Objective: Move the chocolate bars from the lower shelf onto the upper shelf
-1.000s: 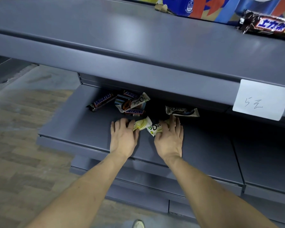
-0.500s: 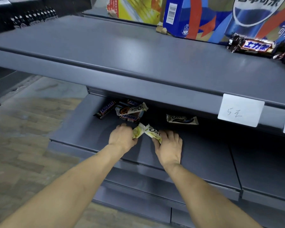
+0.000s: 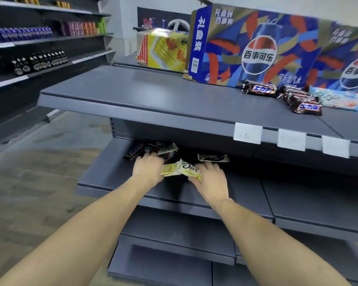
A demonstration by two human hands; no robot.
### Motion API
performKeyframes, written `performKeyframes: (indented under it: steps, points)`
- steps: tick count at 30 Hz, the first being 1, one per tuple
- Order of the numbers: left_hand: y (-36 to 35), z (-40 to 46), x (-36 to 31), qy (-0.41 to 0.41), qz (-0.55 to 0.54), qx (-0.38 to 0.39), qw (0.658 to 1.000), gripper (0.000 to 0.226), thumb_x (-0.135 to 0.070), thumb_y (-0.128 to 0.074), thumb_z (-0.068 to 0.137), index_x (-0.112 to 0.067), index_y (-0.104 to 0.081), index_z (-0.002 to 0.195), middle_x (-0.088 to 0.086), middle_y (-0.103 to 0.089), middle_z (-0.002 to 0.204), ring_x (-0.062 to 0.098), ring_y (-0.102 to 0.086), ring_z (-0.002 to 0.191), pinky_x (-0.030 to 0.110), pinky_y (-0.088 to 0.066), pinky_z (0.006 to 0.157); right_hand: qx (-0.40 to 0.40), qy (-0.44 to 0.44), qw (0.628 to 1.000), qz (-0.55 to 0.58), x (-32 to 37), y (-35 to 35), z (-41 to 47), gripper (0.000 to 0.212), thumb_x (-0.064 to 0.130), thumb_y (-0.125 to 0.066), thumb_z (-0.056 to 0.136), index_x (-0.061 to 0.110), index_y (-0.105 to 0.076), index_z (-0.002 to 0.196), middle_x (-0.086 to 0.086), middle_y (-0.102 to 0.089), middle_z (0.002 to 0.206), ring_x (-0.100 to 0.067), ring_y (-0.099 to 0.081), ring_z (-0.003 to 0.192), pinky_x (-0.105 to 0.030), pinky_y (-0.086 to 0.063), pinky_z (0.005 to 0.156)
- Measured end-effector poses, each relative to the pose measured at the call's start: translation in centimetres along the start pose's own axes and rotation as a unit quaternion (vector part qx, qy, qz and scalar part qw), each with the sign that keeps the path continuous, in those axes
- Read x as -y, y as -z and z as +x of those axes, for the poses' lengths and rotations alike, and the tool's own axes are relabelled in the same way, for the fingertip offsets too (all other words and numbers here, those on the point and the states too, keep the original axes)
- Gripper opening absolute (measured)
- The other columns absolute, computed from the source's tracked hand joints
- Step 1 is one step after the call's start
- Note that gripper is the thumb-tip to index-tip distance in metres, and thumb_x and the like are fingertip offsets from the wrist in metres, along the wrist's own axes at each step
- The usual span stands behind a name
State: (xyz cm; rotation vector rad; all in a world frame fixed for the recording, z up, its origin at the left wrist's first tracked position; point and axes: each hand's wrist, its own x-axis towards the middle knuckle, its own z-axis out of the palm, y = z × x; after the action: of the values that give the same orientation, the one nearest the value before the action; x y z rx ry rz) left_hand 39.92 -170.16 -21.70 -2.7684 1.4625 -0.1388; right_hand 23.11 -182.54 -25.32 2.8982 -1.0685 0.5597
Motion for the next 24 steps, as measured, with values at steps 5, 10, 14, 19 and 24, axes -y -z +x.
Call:
performKeyframes:
  steps: [5, 10, 14, 19, 24]
  points:
    - [2.6, -2.4, -0.6, -0.033, 0.019, -0.057, 0.998, 0.031, -0.036, -0.065, 0.081, -0.028, -0.066, 0.111, 0.000, -0.059, 0.109, 0.024, -0.055, 0.105, 0.037, -0.043, 0.086, -0.028, 0.013, 0.999, -0.027, 0.8, 4.2, -2.2, 0.049, 0.050, -0.063, 0.088, 0.022, -0.059, 0.128, -0.002, -0.060, 0.119, -0.026, -0.054, 0.108, -0.038, -0.045, 0.088]
    - [4.9, -4.7, -1.3, -0.078, 0.072, -0.103, 0.989, 0.028, -0.037, -0.059, 0.086, -0.027, -0.063, 0.111, 0.000, -0.060, 0.109, 0.024, -0.057, 0.101, 0.036, -0.043, 0.085, -0.050, 0.049, 0.997, -0.041, 0.9, 8.0, -4.3, 0.048, 0.052, -0.066, 0.085, 0.024, -0.061, 0.124, 0.003, -0.061, 0.113, -0.021, -0.054, 0.102, -0.034, -0.047, 0.084]
    - [7.5, -6.1, -2.2, -0.108, 0.098, -0.124, 0.981, 0.025, -0.036, -0.054, 0.089, -0.025, -0.063, 0.109, -0.001, -0.059, 0.103, 0.022, -0.058, 0.095, 0.034, -0.042, 0.080, -0.069, 0.108, 0.989, -0.069, 0.3, 11.3, -5.5, 0.047, 0.051, -0.066, 0.084, 0.023, -0.061, 0.123, 0.003, -0.061, 0.111, -0.021, -0.055, 0.100, -0.034, -0.046, 0.081]
    - [11.8, -8.3, -5.2, -0.140, 0.092, -0.142, 0.976, 0.029, -0.040, -0.054, 0.088, -0.027, -0.061, 0.112, -0.002, -0.057, 0.105, 0.021, -0.056, 0.099, 0.032, -0.040, 0.081, -0.131, 0.140, 0.979, -0.074, -1.4, 15.8, -7.5, 0.045, 0.044, -0.076, 0.078, 0.019, -0.065, 0.114, 0.001, -0.062, 0.103, -0.023, -0.057, 0.092, -0.035, -0.049, 0.076]
    - [14.9, -11.9, -9.4, -0.150, 0.088, -0.165, 0.971, 0.035, -0.041, -0.058, 0.086, -0.028, -0.059, 0.118, -0.003, -0.056, 0.108, 0.020, -0.056, 0.101, 0.032, -0.041, 0.082, -0.175, 0.139, 0.971, -0.079, -4.0, 20.6, -11.4, 0.045, 0.040, -0.080, 0.074, 0.019, -0.065, 0.111, 0.001, -0.062, 0.101, -0.023, -0.057, 0.091, -0.035, -0.049, 0.076]
